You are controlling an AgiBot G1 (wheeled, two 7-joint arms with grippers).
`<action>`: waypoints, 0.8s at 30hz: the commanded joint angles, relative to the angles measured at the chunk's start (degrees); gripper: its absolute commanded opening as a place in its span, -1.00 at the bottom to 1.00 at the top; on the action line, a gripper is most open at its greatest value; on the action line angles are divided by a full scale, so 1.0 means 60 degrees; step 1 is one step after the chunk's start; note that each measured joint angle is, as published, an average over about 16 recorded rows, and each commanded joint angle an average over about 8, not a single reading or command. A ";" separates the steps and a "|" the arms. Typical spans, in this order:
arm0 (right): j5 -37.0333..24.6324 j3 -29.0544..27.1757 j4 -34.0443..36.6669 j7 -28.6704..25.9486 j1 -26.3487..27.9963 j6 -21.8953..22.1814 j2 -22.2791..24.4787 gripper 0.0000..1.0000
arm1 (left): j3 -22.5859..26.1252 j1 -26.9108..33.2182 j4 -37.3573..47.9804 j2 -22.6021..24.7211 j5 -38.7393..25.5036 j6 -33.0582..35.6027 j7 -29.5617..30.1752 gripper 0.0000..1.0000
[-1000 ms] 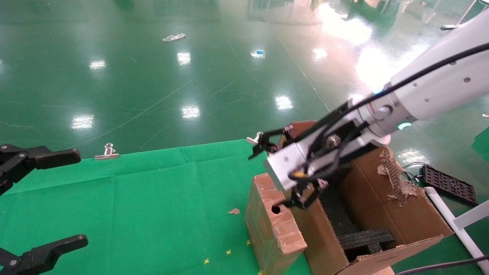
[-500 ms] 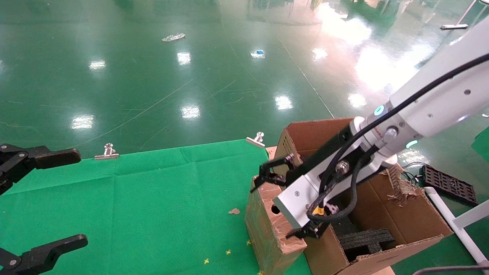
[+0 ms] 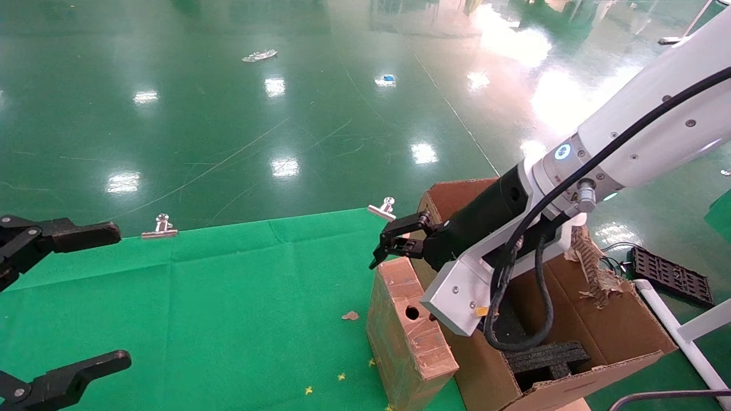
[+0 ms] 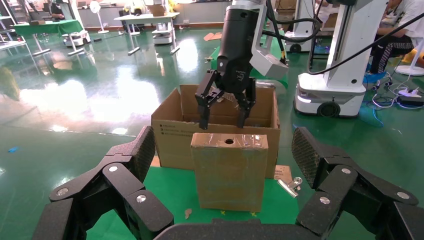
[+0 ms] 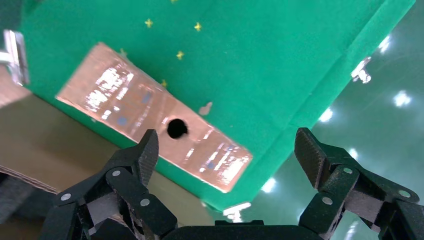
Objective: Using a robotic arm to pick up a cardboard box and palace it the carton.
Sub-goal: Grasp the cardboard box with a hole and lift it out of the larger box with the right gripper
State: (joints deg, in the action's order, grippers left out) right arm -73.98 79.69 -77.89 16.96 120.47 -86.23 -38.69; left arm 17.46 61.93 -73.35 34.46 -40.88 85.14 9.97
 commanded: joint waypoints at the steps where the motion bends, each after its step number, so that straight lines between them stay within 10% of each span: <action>1: -0.0014 -0.0007 -0.0010 0.0414 0.0000 0.0089 0.0003 1.00 | 0.0001 0.0000 0.0000 0.0000 0.0001 0.0000 0.0000 1.00; 7: 0.0403 0.0208 0.0183 -0.1934 -0.0079 0.0117 0.0048 1.00 | 0.0003 0.0001 0.0000 -0.0001 0.0002 -0.0001 -0.0002 1.00; 17: -0.0053 0.1464 0.1405 -1.0597 0.1009 -0.0689 -0.0887 1.00 | 0.0008 0.0002 0.0000 -0.0003 0.0005 -0.0003 -0.0004 1.00; 24: 0.0393 0.2590 0.1633 -1.2680 0.1064 -0.0726 -0.1104 1.00 | 0.0011 0.0002 0.0000 -0.0004 0.0007 -0.0005 -0.0005 1.00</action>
State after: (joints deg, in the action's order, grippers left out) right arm -71.42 94.39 -67.61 -57.98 126.48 -90.35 -45.15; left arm 17.53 61.94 -73.35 34.44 -40.84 85.11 9.94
